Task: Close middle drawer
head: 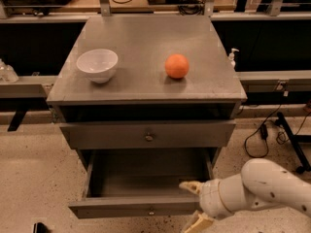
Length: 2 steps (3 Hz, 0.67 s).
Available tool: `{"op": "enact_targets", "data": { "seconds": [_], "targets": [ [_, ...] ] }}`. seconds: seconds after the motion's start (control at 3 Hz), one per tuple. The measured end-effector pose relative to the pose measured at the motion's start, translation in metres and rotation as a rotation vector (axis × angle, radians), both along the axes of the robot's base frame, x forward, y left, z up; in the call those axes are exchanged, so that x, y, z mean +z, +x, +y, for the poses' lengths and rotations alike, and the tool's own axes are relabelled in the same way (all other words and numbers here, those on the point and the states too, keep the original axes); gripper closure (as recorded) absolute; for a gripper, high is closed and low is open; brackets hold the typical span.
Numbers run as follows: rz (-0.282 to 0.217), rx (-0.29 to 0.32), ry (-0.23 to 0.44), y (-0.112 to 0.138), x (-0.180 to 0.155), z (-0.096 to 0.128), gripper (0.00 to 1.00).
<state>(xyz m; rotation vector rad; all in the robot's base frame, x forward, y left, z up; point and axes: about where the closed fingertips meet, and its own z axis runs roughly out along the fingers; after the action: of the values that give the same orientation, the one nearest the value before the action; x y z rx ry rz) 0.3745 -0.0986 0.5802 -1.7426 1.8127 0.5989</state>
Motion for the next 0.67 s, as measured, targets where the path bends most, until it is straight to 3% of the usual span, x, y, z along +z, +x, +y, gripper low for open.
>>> {"op": "enact_targets", "data": {
  "seconds": [0.67],
  "targets": [
    [0.063, -0.071, 0.029, -0.022, -0.091, 0.02, 0.72]
  ]
}}
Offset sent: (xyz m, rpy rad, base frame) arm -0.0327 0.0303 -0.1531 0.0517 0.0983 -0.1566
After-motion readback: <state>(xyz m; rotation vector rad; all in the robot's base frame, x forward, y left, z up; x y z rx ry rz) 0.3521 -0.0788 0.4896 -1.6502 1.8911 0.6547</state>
